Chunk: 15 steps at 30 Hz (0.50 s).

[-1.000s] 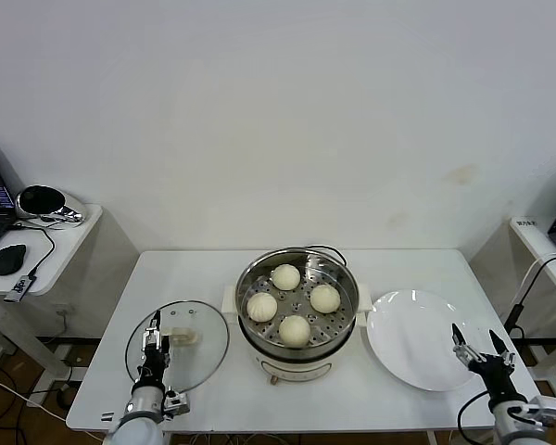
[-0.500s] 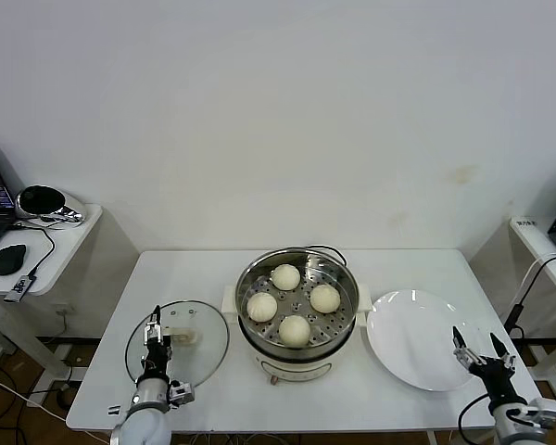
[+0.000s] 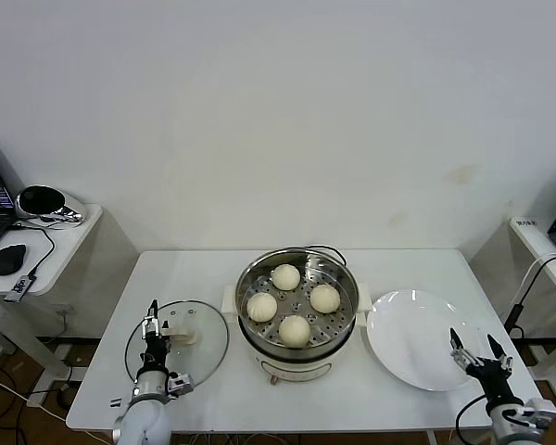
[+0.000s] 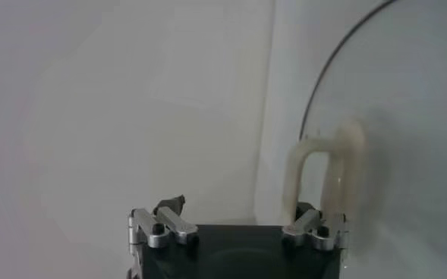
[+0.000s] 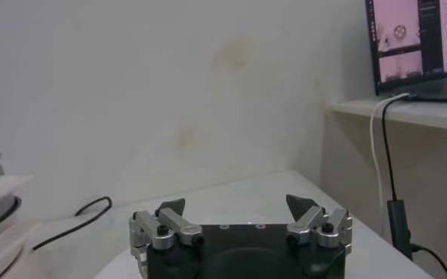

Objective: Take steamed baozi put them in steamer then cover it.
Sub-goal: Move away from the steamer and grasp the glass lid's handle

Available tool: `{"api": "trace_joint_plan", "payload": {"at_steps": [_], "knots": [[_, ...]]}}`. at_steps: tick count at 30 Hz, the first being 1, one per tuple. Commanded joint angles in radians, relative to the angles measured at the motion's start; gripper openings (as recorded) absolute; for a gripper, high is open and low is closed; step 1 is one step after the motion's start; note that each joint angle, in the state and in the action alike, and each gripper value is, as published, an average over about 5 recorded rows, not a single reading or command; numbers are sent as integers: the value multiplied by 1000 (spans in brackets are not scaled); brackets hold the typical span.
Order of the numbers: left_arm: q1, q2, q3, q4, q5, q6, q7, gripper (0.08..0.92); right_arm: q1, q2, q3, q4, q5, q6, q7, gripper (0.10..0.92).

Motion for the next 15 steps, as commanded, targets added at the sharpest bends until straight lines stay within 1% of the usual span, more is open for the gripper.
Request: {"api": "trace_joint_plan", "payload": {"at_steps": [1, 3, 15], "knots": [[-10, 3, 3, 41, -15, -19, -18, 802, 2, 1, -2, -3, -5, 1, -1, 823], [-7, 3, 7, 41, -16, -27, -19, 764, 2, 2, -2, -3, -7, 1, -1, 823], [-6, 5, 19, 43, -17, -48, -18, 420, -2, 8, -1, 2, -18, 3, -1, 823]]}}
